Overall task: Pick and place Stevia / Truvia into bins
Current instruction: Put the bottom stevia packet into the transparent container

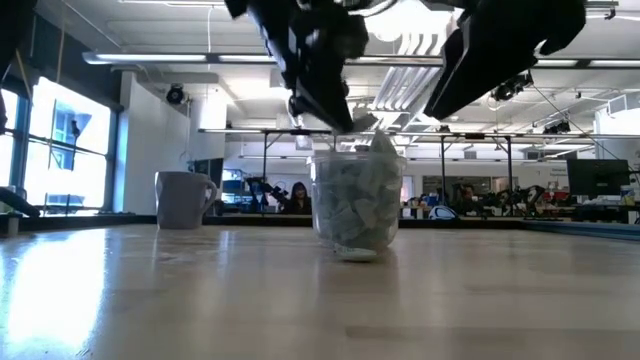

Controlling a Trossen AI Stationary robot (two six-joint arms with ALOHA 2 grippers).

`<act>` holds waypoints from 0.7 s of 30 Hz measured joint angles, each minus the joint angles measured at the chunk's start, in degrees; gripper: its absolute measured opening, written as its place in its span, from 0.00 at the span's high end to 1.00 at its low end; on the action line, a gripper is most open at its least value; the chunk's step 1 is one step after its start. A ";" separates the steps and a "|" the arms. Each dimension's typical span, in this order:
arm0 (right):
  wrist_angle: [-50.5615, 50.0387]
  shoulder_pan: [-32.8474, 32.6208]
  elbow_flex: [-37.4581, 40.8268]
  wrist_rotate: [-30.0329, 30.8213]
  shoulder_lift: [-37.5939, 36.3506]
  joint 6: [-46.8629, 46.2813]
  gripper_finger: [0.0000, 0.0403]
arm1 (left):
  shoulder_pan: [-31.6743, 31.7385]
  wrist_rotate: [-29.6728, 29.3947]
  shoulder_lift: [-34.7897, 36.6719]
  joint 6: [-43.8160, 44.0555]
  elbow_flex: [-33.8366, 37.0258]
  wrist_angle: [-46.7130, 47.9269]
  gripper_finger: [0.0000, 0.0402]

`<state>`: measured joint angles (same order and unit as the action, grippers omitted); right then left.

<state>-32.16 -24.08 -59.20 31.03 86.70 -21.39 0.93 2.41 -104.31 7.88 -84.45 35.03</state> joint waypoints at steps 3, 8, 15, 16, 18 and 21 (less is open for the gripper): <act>1.14 0.00 0.00 -3.00 0.02 1.88 0.21 | -0.39 -3.02 1.90 1.18 -1.97 3.32 0.81; 1.33 -0.02 0.00 -5.38 0.04 2.39 0.21 | -1.06 -4.32 5.03 1.34 -2.64 4.08 0.77; 3.74 -0.02 0.00 -4.99 0.04 2.02 0.21 | -1.78 -6.29 3.65 3.03 -2.49 4.81 0.76; 3.97 -0.04 0.00 -5.03 0.04 2.00 0.21 | -2.35 -8.29 3.63 3.40 -2.45 4.97 0.76; 4.15 -0.09 0.00 -5.15 0.04 1.74 0.21 | -3.07 -11.37 3.57 2.84 -2.46 4.61 0.76; 4.83 -0.09 0.00 -4.87 0.04 -1.32 0.21 | -2.96 -15.54 1.90 1.40 -2.55 5.52 0.76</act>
<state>-27.33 -24.16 -59.20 26.16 86.74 -22.71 -2.03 -13.13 -102.41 9.27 -86.99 40.55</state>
